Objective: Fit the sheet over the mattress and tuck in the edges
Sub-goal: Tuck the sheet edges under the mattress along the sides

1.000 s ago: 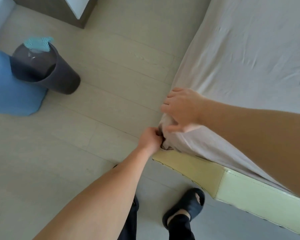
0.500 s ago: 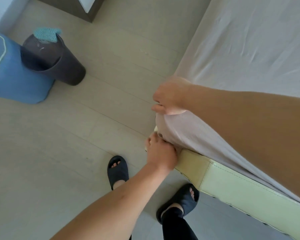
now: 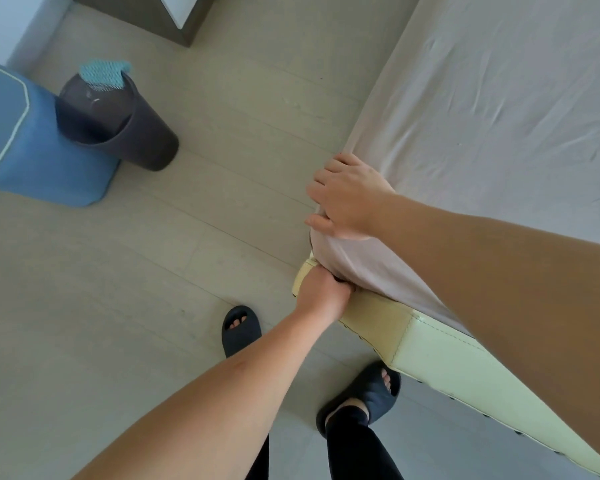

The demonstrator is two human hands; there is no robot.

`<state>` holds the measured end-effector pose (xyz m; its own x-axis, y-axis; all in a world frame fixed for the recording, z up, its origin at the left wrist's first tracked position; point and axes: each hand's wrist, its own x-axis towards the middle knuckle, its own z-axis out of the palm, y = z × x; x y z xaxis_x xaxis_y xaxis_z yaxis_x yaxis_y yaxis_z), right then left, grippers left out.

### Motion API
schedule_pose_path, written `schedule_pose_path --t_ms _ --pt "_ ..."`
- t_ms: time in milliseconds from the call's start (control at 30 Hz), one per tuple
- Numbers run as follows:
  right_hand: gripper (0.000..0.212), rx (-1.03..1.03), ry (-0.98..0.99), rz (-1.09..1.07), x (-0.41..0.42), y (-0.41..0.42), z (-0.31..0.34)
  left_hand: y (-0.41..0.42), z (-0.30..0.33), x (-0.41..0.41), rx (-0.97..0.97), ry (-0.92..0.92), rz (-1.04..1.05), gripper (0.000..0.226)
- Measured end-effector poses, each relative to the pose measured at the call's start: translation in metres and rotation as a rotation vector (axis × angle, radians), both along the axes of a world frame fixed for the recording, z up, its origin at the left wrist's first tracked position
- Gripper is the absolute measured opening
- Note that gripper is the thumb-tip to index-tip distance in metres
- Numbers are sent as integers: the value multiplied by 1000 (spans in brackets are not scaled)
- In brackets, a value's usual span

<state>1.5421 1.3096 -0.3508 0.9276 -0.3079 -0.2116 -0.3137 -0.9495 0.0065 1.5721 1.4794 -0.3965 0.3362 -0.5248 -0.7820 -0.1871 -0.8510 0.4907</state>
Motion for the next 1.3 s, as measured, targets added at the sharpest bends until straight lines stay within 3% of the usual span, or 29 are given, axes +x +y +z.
schedule_pose_path --t_ms 100,233,367,433,567,633,700,833,900,967,1000,1067,1133,1200,1300 --pt "68 0 11 13 -7 6 5 -5 4 -10 30 45 228 5" --pt "61 103 68 51 -8 -3 16 7 14 -24 21 141 178 14" --pt "58 114 84 59 -4 -8 20 15 23 -49 -149 -115 170 13" --pt "59 96 89 45 -3 -2 13 10 27 -55 -95 -194 42 13" --pt "63 73 73 9 -4 2 9 -11 26 -42 159 -264 -537 22" --pt "71 67 83 -12 -2 3 8 -13 26 -29 108 -233 -755 22" --pt "76 87 107 -10 0 5 8 -3 25 -19 -18 -104 -832 26" --pt "69 82 135 8 1 3 8 16 24 9 27 168 -474 33" --pt "68 79 147 31 2 3 9 13 21 30 60 244 -246 21" --pt "65 73 131 60 3 0 10 3 14 53 40 87 -94 7" --pt "65 72 124 73 4 -2 10 -2 7 64 42 -1 -50 17" --pt "67 73 104 88 3 -6 10 -17 0 77 11 -19 -68 26" --pt "68 76 64 87 -1 -8 7 -27 -7 80 -12 -40 -260 5" --pt "67 76 38 95 -5 -11 3 -32 -16 81 -35 -104 -353 23" --pt "67 72 76 101 -3 -18 3 -31 -24 83 -66 -145 -399 19"
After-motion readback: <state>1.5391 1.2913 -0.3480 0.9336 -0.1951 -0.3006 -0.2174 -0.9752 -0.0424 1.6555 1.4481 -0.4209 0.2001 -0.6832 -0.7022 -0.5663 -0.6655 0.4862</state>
